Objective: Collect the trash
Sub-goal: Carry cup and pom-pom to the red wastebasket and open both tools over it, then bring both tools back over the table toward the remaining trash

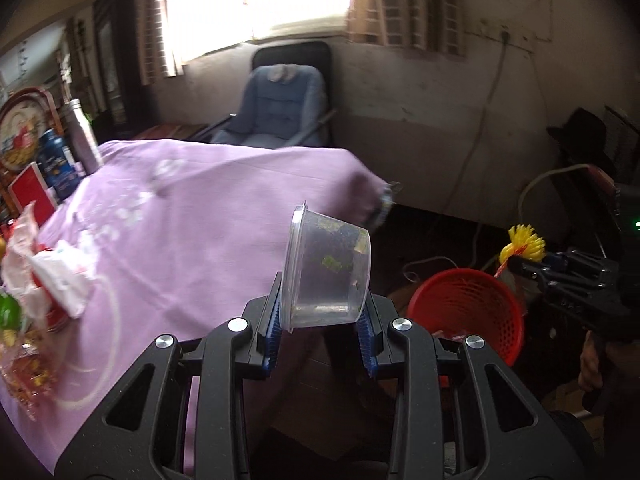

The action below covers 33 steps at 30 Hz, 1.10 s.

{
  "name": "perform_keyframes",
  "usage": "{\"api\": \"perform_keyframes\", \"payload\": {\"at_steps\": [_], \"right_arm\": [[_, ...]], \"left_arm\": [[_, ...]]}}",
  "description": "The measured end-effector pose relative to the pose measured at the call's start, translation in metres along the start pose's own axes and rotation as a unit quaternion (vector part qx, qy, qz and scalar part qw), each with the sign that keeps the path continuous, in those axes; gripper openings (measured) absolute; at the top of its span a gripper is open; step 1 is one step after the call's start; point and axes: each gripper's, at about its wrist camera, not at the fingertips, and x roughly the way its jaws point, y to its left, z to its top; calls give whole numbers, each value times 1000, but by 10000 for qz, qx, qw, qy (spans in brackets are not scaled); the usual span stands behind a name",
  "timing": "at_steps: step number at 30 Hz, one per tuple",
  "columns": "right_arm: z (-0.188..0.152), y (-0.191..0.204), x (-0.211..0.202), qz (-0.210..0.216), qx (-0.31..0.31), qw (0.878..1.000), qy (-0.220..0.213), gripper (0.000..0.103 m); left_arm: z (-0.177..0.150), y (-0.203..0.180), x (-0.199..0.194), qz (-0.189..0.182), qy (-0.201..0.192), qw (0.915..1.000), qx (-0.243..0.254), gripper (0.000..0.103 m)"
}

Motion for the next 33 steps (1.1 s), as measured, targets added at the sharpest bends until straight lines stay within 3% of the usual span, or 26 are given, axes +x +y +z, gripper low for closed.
{"api": "perform_keyframes", "payload": {"at_steps": [1,6,10,18,20,22,24,29,33], "right_arm": [[-3,-4,3,-3,44,10000,85,50],[-12,-27,7,7,354,9993,81,54],[-10,-41,-1,-93,541,9983,-216,66],[-8,-80,-4,-23,1271,9908,-470,68],[-9,-86,-7,-2,1364,9894,-504,68],[-9,-87,-9,13,1401,9887,-531,69],[-10,-87,-9,32,1404,9885,-557,69],[-12,-79,-3,201,1404,9886,-502,70],[-9,-68,-6,289,1319,9894,-540,78]], "left_arm": [[0,-7,4,-73,40,9999,63,33],[-2,-35,22,-310,301,9986,296,33],[-4,-57,40,-487,534,9960,521,33],[8,-122,82,-1012,904,9859,976,34],[12,-131,85,-1165,947,9838,975,44],[16,-130,80,-1157,857,9856,883,78],[18,-124,75,-1086,724,9881,814,88],[23,-106,70,-826,751,9920,595,88],[20,-91,63,-445,631,9954,566,91]]}}
